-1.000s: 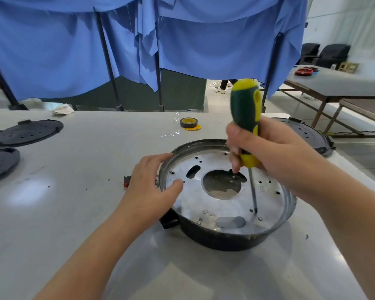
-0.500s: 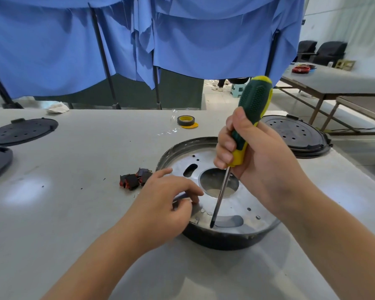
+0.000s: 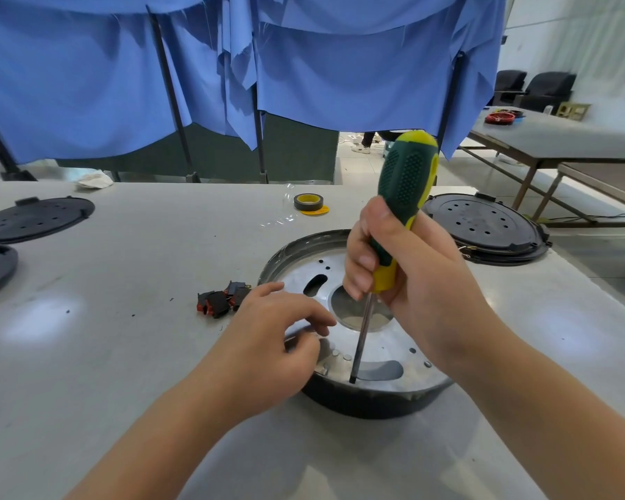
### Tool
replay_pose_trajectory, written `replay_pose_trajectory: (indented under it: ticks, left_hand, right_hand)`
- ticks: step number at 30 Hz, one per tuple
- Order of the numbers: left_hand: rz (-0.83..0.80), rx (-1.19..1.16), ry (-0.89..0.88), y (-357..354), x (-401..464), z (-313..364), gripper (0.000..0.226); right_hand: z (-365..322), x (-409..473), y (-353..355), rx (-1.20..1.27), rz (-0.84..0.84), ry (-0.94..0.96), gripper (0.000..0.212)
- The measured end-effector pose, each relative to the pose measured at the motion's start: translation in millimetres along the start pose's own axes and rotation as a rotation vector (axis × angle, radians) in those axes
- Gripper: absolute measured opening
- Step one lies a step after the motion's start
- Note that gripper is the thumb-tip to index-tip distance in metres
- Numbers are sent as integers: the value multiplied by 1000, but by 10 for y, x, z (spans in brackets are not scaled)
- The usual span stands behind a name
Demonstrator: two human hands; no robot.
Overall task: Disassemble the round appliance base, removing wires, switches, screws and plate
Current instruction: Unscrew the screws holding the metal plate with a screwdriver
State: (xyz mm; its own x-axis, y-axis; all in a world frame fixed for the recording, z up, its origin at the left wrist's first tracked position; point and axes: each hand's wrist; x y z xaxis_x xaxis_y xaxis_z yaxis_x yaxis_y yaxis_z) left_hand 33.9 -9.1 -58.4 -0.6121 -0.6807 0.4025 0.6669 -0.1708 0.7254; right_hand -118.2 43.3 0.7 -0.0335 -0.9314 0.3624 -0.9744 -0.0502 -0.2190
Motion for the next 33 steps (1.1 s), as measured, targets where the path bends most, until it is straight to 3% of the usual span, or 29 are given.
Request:
replay_pose_trajectory:
  ticks: [4, 8, 14, 18, 21, 24, 27, 30, 33]
  left_hand:
    - [20, -86, -26, 1, -22, 128, 24]
    - [-66, -174, -96, -45, -65, 282, 22]
    - [-163, -365, -17, -20, -67, 306, 26]
    - [-125, -399, -43, -24, -62, 315, 17]
    - [-79, -379, -34, -61, -65, 326, 12]
    - [-81, -292, -11, -73, -63, 323, 13]
    - [-21, -61, -78, -122, -85, 280, 24]
    - [28, 155, -185, -142, -75, 273, 30]
    - [-55, 297, -153, -118, -49, 264, 48]
  right_hand:
    - [-3, -31, -51, -39, -69, 35, 31]
    - [-23, -36, -91, -17, -106, -10, 44]
    - [-71, 11, -76, 52, -220, -64, 43]
    - [-87, 25, -67, 101, -259, -107, 41]
    - [-61, 27, -77, 7, -226, -83, 38]
    - [-31, 26, -95, -233, -109, 8, 32]
    - [-53, -16, -123, -436, 74, 101, 34]
    - [-50, -56, -137, -474, 214, 137, 30]
    - [7, -60, -171, -350, 230, 113, 23]
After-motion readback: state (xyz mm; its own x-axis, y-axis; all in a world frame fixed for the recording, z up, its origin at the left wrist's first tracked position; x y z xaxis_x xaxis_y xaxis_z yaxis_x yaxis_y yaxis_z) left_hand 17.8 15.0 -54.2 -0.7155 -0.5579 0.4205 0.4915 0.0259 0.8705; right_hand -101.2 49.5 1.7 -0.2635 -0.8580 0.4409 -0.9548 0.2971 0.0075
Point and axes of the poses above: each hand's wrist, its own x-axis towards the middle knuckle, its own y-axis out of the back of the hand, z = x × y, and after that the axes turned 1 degree about -z, right-handed
